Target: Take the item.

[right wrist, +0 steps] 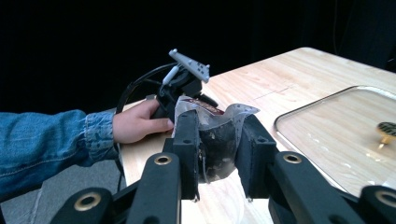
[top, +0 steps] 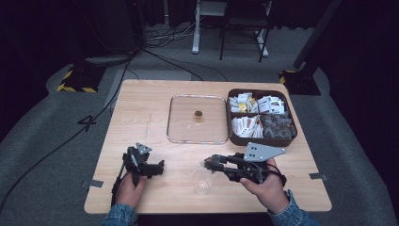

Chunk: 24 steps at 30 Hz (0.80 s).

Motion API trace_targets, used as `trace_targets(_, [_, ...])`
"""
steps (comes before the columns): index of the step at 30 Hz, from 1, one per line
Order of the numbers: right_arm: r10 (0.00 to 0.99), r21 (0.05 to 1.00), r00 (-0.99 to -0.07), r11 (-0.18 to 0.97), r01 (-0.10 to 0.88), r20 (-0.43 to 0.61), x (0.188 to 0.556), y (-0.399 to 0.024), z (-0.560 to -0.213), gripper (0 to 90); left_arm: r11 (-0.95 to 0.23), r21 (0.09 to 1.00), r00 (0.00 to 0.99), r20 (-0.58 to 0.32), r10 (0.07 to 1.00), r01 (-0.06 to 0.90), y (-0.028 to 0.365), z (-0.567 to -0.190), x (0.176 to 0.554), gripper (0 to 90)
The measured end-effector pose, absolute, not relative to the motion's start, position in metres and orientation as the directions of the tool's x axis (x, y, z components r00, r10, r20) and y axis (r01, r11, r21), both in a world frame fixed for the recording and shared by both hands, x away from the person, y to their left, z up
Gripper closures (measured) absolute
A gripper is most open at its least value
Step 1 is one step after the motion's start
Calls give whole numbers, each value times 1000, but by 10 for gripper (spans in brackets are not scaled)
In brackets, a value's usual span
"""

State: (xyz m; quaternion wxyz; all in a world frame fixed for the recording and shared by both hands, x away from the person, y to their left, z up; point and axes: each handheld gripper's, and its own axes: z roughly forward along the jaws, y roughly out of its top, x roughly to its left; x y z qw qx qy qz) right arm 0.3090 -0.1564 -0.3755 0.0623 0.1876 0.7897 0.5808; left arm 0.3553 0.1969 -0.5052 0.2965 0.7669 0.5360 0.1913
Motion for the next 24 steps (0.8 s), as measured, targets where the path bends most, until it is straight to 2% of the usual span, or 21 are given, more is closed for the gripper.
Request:
trace_targets(14, [347, 889, -928, 370, 269, 137, 310, -137, -410, 722, -249, 660, 352, -25, 936, 709, 197, -505, 355, 0])
trace_targets(24, [353, 866, -926, 413, 282, 134, 312, -134, -421, 722, -249, 660, 352, -24, 936, 709, 197, -505, 355, 0])
